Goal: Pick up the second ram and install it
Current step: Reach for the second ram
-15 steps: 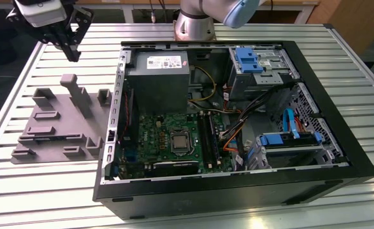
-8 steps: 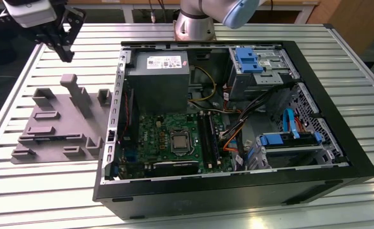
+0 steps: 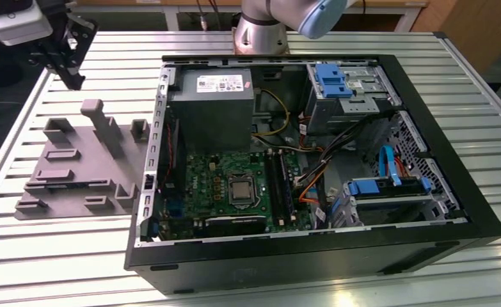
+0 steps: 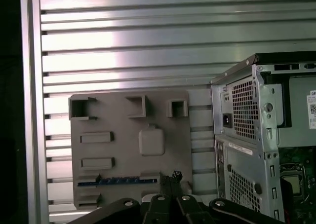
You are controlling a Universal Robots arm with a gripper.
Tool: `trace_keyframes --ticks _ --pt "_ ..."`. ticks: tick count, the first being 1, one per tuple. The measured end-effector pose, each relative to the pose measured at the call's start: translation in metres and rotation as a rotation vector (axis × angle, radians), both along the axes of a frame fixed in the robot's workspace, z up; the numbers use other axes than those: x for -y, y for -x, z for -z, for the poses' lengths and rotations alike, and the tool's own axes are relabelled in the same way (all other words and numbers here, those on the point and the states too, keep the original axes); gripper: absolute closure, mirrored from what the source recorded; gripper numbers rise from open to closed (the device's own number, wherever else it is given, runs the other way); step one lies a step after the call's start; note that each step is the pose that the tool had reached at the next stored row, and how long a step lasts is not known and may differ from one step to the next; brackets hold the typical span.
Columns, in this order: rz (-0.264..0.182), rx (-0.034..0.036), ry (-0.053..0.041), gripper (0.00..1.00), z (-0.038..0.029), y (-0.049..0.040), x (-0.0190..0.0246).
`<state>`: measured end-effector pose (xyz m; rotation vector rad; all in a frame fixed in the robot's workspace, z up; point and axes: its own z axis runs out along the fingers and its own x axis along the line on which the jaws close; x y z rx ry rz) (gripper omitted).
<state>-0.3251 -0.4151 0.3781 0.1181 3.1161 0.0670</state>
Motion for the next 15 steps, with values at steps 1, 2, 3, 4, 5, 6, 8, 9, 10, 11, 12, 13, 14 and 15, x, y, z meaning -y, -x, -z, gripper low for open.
trace_keyframes --ticks 1,2,3,4,5,6,8,9,10,11,12,13,14,15 --pt "0.000 -0.0002 0.0001 0.89 0.0002 0.0018 0.0011" --pt "0.000 -0.0004 0.0003 0.89 0.0004 0.0036 0.0021" --pt "0.000 -0.0006 0.0003 0.89 0.0007 0.0054 0.0031" --pt "0.000 -0.0009 0.0004 0.89 0.0008 0.0071 0.0040" --pt "0.000 -0.0012 0.0005 0.89 0.0010 0.0089 0.0050" --pt "0.000 -0.0013 0.0005 0.89 0.0013 0.0107 0.0059" --pt "0.000 -0.0016 0.0005 0.89 0.0016 0.0138 0.0073" --pt "0.000 -0.0017 0.0005 0.89 0.0018 0.0153 0.0079" --pt "0.000 -0.0019 0.0006 0.89 0.0018 0.0167 0.0086" --pt "0.000 -0.0017 0.0005 0.89 0.0020 0.0184 0.0092" --pt "0.000 -0.0018 0.0005 0.89 0.0021 0.0205 0.0099" --pt "0.000 -0.0019 0.0005 0.89 0.0021 0.0225 0.0108" --pt "0.000 -0.0019 0.0005 0.89 0.0023 0.0247 0.0119" --pt "0.000 -0.0018 0.0004 0.89 0.0025 0.0271 0.0132"
